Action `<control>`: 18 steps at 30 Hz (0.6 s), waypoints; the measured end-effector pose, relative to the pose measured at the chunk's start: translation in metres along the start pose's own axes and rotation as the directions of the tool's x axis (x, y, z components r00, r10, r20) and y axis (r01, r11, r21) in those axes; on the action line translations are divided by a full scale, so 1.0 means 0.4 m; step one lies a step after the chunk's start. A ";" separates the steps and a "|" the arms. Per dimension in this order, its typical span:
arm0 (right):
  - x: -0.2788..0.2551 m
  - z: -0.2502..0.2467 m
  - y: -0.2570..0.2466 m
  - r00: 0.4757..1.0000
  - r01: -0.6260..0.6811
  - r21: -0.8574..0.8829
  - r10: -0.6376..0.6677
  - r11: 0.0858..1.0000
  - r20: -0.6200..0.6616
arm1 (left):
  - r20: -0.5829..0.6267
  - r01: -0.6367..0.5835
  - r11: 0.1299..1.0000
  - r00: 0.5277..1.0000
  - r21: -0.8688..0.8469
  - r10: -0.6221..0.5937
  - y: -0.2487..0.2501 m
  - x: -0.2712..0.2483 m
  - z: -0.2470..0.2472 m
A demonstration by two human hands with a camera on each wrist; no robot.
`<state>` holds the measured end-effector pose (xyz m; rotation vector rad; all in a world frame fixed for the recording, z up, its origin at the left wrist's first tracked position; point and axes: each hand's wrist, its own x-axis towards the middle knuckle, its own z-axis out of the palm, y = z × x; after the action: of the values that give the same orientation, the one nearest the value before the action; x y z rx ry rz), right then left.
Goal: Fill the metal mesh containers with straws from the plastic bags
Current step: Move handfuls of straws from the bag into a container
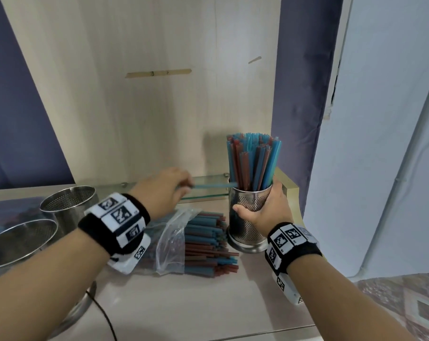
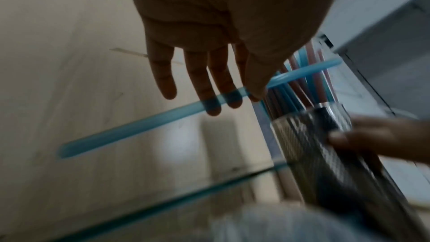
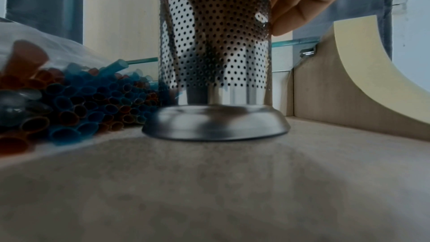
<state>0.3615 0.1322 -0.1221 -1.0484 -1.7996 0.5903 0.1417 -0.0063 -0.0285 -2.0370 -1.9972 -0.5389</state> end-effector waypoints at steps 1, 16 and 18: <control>0.000 -0.001 0.000 1.000 0.006 -0.007 -0.006 1.000 -0.005 | 0.057 -0.004 0.995 0.998 0.101 -0.002 -0.007 -0.022 0.020; -0.010 -0.003 -0.011 0.999 0.029 0.001 -0.029 1.000 -0.028 | 0.498 -0.063 0.995 0.867 0.073 0.018 0.018 -0.121 0.217; -0.009 -0.004 -0.013 0.999 0.032 -0.001 -0.032 0.999 -0.029 | 0.505 -0.089 0.991 0.863 0.099 0.027 0.023 -0.116 0.220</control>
<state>0.3615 0.1264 -0.1194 -1.0216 -1.7885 0.5521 0.1590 -0.0121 -0.1266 -2.3251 -2.1556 0.1531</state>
